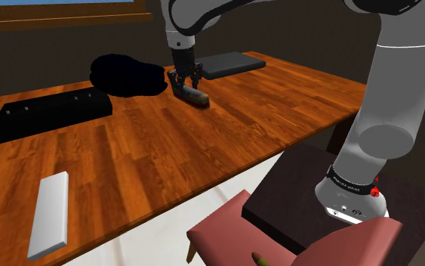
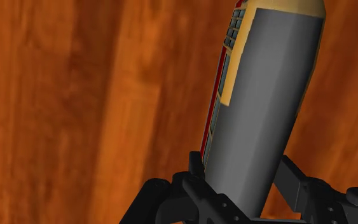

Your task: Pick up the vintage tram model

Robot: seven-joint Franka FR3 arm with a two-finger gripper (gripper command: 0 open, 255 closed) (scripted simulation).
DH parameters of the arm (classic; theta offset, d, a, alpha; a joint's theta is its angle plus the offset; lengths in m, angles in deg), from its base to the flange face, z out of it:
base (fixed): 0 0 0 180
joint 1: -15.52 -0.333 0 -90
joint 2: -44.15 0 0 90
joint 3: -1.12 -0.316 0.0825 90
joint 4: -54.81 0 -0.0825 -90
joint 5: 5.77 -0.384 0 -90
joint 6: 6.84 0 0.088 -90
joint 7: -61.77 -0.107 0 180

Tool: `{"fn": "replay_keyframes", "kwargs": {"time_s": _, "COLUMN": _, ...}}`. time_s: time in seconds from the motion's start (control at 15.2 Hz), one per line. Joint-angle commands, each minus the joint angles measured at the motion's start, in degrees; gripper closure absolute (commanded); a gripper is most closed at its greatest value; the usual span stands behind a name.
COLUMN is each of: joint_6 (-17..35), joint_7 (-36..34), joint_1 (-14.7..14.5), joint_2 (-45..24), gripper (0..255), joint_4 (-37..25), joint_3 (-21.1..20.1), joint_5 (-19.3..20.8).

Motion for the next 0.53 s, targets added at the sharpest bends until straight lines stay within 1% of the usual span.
{"fn": "replay_keyframes", "kwargs": {"time_s": 0.0, "joint_6": -1.60, "joint_7": 0.06, "joint_1": -0.04, "joint_2": 0.36, "gripper": 255, "joint_4": -1.28, "joint_3": -0.05, "joint_5": -0.10}}
{"fn": "replay_keyframes", "kwargs": {"time_s": 0.33, "joint_6": -5.34, "joint_7": 0.28, "joint_1": -0.09, "joint_2": 0.68, "gripper": 255, "joint_4": -4.71, "joint_3": -0.10, "joint_5": -0.25}}
{"fn": "replay_keyframes", "kwargs": {"time_s": 0.46, "joint_6": -5.45, "joint_7": 0.29, "joint_1": -0.09, "joint_2": 0.69, "gripper": 255, "joint_4": -4.82, "joint_3": -0.11, "joint_5": -0.25}}
